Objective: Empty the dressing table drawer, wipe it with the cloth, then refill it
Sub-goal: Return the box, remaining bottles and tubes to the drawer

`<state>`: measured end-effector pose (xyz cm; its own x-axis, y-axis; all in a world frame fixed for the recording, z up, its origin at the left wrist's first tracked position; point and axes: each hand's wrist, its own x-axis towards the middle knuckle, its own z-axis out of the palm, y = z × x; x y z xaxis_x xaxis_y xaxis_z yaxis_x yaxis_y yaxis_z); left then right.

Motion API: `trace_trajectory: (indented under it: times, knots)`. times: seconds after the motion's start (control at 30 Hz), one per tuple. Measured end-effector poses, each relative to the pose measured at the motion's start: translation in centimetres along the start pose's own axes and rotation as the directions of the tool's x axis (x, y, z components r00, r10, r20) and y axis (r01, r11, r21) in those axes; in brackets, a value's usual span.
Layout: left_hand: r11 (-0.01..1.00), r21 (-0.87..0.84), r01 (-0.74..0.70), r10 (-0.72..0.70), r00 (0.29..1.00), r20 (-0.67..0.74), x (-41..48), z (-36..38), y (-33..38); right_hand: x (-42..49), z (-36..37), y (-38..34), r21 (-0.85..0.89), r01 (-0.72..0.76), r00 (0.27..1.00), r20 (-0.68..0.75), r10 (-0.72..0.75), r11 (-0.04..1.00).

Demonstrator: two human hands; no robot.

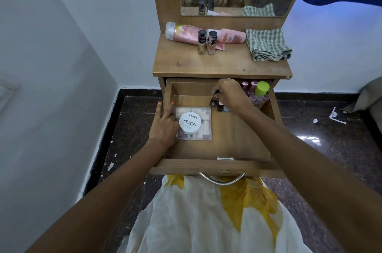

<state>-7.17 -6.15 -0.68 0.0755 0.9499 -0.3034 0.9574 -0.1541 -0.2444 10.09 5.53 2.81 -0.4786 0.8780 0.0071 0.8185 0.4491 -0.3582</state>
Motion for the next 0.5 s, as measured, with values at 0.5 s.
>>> trace_trajectory:
  times: [0.5]
  knots:
    - [1.0, 0.008, 0.017, -0.016, 1.0, -0.02, 0.1, 0.0, 0.1, -3.2, 1.1, 0.7, -0.016, 0.08, 0.991, 0.113, -0.078, 0.997]
